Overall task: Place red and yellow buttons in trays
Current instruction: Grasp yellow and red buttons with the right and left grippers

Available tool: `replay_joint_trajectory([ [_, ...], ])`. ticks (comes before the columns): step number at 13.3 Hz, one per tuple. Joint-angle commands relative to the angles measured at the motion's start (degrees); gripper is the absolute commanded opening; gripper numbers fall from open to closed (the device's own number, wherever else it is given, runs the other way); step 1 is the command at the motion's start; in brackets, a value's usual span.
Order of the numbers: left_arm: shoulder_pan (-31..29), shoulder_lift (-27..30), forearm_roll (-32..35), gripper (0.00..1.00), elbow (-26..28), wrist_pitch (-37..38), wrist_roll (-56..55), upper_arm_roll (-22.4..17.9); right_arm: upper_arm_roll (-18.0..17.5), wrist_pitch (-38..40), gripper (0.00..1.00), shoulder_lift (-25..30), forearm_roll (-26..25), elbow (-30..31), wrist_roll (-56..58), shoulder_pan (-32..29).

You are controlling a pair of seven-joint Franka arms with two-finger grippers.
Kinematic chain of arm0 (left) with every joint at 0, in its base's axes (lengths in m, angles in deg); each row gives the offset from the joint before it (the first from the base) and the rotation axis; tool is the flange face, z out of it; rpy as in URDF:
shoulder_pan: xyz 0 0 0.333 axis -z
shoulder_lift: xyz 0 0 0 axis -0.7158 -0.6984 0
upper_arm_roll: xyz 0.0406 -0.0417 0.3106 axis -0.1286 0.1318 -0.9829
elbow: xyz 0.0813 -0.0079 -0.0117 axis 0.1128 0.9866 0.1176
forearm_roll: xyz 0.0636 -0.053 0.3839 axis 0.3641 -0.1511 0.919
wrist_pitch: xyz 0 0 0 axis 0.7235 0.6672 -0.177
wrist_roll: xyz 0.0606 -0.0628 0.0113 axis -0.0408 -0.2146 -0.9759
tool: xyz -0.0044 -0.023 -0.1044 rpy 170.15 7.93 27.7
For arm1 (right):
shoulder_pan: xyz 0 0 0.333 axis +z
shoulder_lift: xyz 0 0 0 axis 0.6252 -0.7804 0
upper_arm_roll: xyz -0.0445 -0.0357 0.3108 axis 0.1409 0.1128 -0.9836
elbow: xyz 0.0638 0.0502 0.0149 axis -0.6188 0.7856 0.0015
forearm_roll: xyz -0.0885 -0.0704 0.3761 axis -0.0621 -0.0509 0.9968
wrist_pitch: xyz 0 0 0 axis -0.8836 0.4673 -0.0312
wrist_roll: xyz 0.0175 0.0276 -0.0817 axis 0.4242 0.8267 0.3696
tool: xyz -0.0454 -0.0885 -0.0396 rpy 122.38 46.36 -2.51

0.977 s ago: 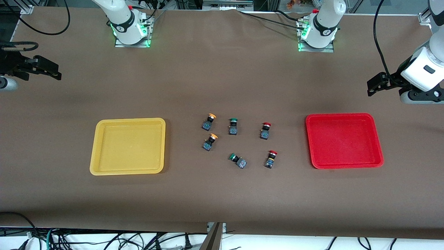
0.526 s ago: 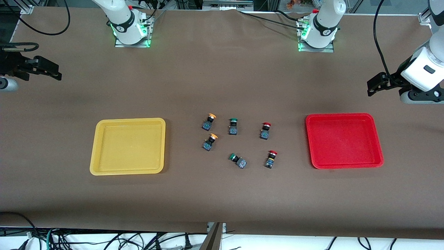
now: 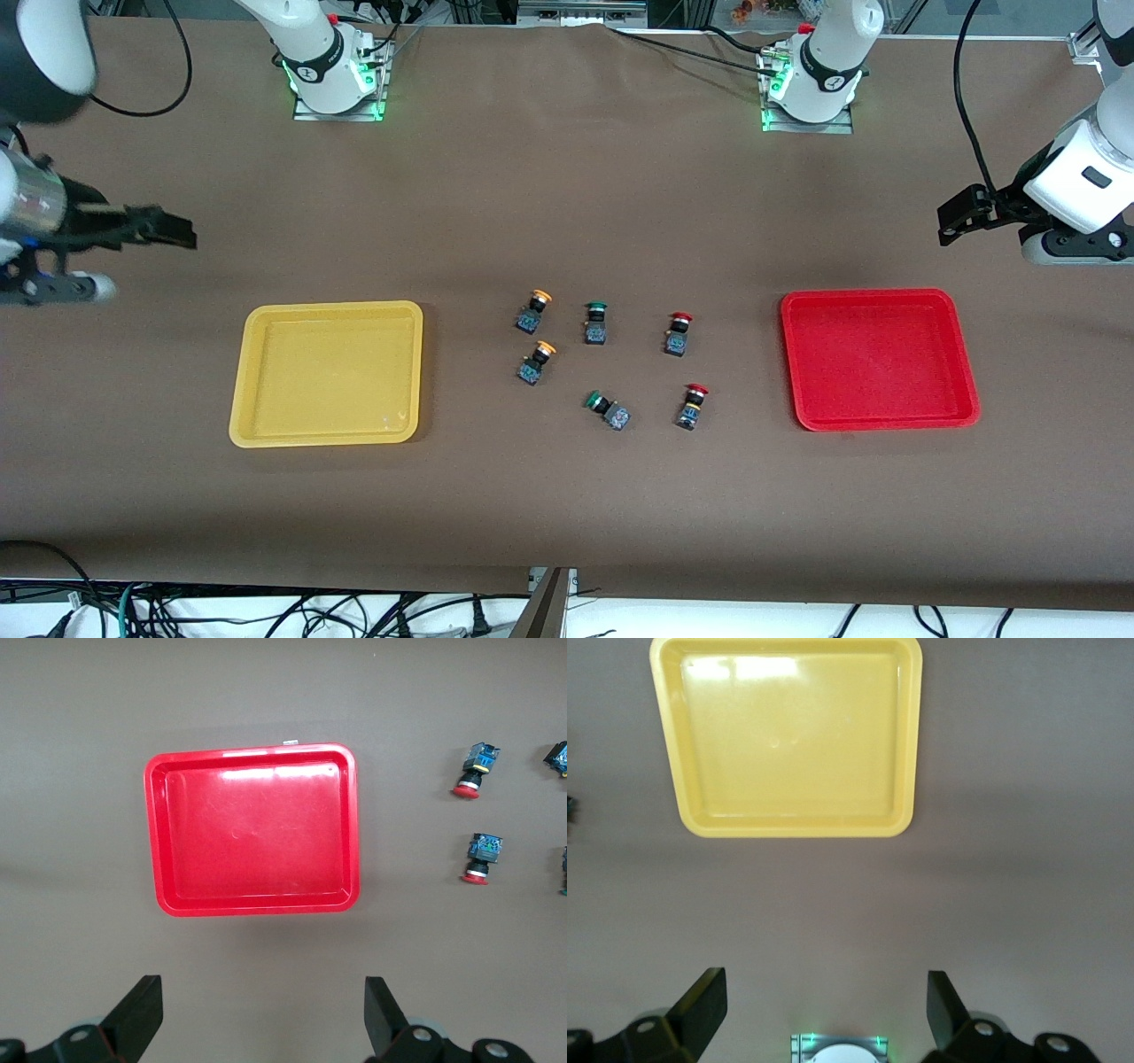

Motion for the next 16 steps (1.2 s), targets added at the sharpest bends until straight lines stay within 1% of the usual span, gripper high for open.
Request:
replay_joint_trajectory([
  [1, 0.58, -0.38, -1.30, 1.00, 0.40, 2.91, 0.94, 0.07, -0.70, -5.25, 1.00, -5.50, 2.08, -0.26, -4.70, 2.93],
  [2, 0.93, -3.09, -1.39, 1.00, 0.40, 3.88, 0.77, 0.68, -0.70, -8.49, 1.00, -7.87, 3.65, -0.26, -9.87, 4.25],
  [3, 1.28, -4.42, -1.47, 1.00, 0.49, 4.93, 0.94, 1.30, -0.70, -11.14, 1.00, -10.07, 5.32, -0.26, -14.45, 6.17],
  [5, 2.16, -10.03, -2.08, 1.00, 0.40, 3.90, 0.16, 3.23, -0.70, -16.50, 1.00, -13.85, 6.30, -0.34, -24.46, 10.74],
  [7, 3.91, -15.39, -3.76, 1.00, 0.75, -3.98, -2.12, 3.94, -0.79, -20.99, 1.00, -17.28, 6.48, -0.34, -31.86, 15.05],
  [8, 5.92, -18.90, -3.93, 1.00, 0.58, -7.07, -3.26, 4.03, -0.79, -22.31, 1.00, -18.78, 7.44, -0.34, -34.68, 17.85],
  [9, 8.90, -21.55, -3.85, 1.00, 0.58, -11.01, -5.19, 4.03, -0.70, -23.98, 1.00, -20.01, 8.84, -0.34, -38.80, 20.67],
  [11, 14.79, -25.86, -3.24, 1.00, 0.84, -17.10, -14.21, 3.94, -0.79, -27.14, 1.00, -22.91, 9.20, -0.34, -46.45, 25.33],
  [12, 16.91, -28.23, -2.97, 1.00, 0.75, -20.34, -17.04, 3.94, -0.70, -29.16, 1.00, -24.23, 9.20, -0.34, -49.18, 27.79],
  [14, 19.12, -32.37, -2.97, 1.00, 1.36, -29.38, -20.05, 3.94, -0.70, -32.50, 1.00, -26.60, 9.12, -0.34, -53.85, 30.88],
  [16, 19.30, -33.96, -2.88, 1.00, 1.54, -31.26, -20.06, 3.94, -0.70, -34.97, 1.00, -28.71, 8.94, -0.26, -55.44, 32.55],
])
